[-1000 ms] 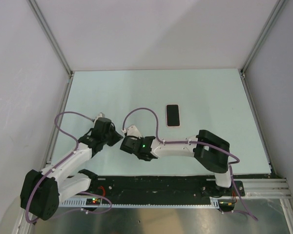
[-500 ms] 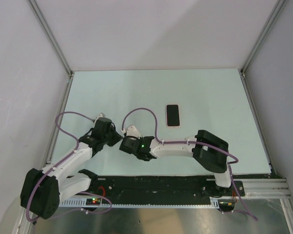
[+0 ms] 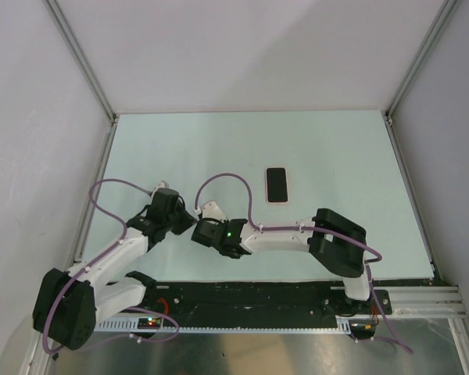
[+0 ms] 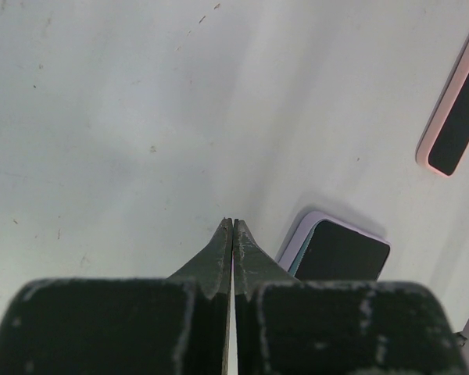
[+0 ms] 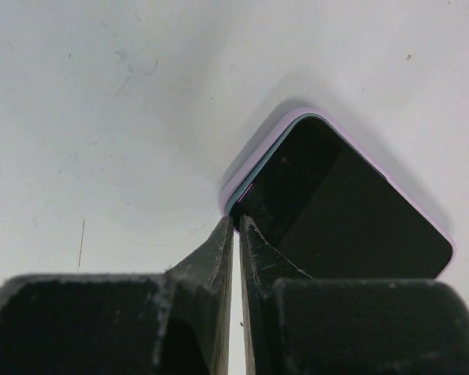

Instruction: Put the phone into the phone case

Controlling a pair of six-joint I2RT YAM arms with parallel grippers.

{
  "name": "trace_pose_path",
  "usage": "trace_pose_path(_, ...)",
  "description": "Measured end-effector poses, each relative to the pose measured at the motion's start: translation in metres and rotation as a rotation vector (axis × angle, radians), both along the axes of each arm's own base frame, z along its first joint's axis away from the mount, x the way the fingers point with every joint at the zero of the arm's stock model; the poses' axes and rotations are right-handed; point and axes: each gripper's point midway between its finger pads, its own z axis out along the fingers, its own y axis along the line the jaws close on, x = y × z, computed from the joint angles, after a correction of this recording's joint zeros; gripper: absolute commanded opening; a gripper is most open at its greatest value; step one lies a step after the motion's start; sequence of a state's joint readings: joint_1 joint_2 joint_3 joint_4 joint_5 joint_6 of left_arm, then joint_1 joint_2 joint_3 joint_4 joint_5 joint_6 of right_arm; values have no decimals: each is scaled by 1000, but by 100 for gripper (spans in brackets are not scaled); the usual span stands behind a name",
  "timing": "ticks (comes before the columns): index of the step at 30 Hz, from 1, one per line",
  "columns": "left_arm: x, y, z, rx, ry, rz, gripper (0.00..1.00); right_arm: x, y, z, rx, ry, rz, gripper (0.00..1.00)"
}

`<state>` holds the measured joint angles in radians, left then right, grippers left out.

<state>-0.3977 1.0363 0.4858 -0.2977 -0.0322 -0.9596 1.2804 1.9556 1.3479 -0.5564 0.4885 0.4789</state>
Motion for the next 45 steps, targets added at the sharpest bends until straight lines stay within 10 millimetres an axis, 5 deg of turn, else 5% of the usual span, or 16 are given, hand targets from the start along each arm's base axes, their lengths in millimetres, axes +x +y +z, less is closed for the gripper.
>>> trace_pose_path(31, -1, -2, -2, -6, 11, -6, 0, 7, 9, -21, 14, 2, -11, 5)
trace_pose_path(45, -1, -2, -2, -7, 11, -7, 0, 10, 11, -7, 116, 33, -30, 12)
